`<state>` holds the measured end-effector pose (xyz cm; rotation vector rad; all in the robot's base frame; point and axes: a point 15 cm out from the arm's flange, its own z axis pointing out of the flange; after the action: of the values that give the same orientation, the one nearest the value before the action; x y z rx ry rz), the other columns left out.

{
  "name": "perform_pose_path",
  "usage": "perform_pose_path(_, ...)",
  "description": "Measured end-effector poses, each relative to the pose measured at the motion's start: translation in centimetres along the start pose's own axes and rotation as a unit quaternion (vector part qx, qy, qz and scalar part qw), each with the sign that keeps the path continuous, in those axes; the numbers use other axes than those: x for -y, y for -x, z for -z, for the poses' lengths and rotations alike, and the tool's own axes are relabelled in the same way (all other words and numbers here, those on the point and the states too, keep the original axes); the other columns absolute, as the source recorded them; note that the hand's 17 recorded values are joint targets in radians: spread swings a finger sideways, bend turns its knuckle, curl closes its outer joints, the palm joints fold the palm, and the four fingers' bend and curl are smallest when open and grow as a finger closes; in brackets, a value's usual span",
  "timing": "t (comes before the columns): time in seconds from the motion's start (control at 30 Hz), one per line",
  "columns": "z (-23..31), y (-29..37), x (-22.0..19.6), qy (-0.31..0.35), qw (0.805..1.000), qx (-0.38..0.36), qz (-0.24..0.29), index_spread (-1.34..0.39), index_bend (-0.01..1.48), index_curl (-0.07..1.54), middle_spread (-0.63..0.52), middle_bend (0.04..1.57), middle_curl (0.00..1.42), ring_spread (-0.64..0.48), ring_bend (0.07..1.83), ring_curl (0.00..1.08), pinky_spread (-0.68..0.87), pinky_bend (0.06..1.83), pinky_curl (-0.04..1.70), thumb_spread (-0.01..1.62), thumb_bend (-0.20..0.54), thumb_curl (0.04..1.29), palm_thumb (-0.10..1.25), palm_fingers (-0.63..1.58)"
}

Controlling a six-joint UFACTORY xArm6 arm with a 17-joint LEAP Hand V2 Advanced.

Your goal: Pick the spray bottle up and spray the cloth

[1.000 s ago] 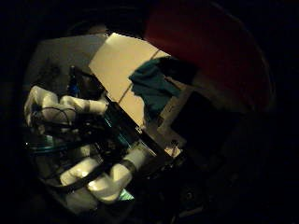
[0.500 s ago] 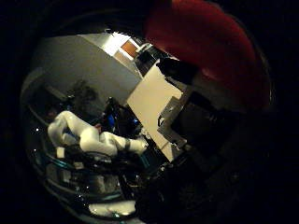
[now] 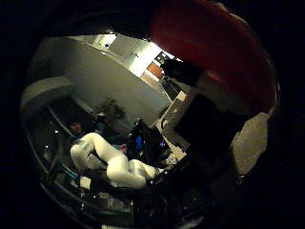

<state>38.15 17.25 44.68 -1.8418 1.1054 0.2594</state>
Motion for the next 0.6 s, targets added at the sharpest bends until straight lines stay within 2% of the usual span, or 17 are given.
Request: perform_pose_path(0.6,-8.3,2.2,-1.8,0.025,0.997,0.065,0.020,-0.16,1.25,0.70,-0.10,1.38,0.68,-0.16,1.47,0.61,-0.20,1.06,1.17,1.08,-0.013,0.59,1.06,1.17)
